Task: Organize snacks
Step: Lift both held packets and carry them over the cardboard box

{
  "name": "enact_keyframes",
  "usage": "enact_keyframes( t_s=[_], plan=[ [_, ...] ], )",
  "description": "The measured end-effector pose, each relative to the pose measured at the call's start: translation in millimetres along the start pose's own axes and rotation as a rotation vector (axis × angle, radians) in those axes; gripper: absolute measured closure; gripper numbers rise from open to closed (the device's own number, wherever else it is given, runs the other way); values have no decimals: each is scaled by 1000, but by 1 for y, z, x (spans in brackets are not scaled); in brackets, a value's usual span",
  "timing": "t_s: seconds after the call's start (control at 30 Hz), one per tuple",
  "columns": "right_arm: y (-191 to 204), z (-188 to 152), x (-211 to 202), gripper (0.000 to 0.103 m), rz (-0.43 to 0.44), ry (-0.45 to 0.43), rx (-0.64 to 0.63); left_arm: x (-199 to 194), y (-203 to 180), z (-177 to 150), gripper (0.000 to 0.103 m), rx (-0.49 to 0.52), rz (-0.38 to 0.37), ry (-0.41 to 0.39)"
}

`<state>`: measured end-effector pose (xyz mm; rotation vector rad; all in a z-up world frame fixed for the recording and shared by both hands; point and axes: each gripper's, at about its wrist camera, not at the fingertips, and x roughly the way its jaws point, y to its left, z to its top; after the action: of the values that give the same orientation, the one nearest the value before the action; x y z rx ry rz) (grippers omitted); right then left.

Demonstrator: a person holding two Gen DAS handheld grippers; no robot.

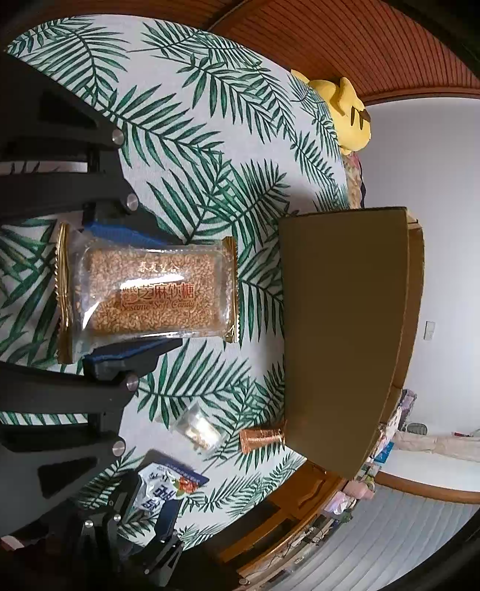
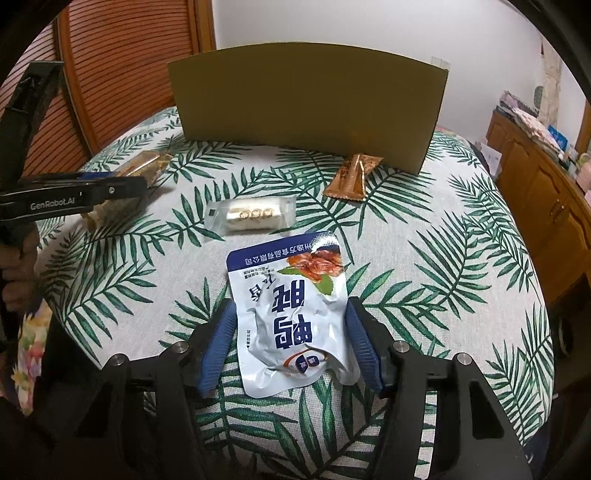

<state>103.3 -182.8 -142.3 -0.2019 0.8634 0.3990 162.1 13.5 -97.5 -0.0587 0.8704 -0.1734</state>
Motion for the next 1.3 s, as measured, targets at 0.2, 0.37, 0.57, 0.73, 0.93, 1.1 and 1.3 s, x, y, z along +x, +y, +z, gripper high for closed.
enact_keyframes(
  t_s=[0.2, 0.37, 0.57, 0.73, 0.93, 1.1, 1.3],
  plan=[
    [-3, -2, -3, 43, 17, -11, 17, -6, -8, 1, 60, 13, -16, -19],
    [-4, -2, -6, 43, 17, -17, 25, -10, -13, 3, 60, 23, -26, -34],
    [-6, 3, -18, 43, 17, -47, 30, -17, -19, 6, 60, 35, -38, -53],
    [-8, 10, -30, 43, 11, -77, 27, -26, -24, 11, 60, 43, -49, -78],
    [-8, 29, -50, 43, 3, -129, -1, -42, -30, 26, 60, 63, -66, -124],
    [-7, 47, -61, 43, 2, -170, -22, -51, -33, 42, 60, 83, -82, -159],
    [-9, 75, -62, 43, 2, -196, -41, -56, -32, 69, 60, 91, -112, -203]
  ],
)
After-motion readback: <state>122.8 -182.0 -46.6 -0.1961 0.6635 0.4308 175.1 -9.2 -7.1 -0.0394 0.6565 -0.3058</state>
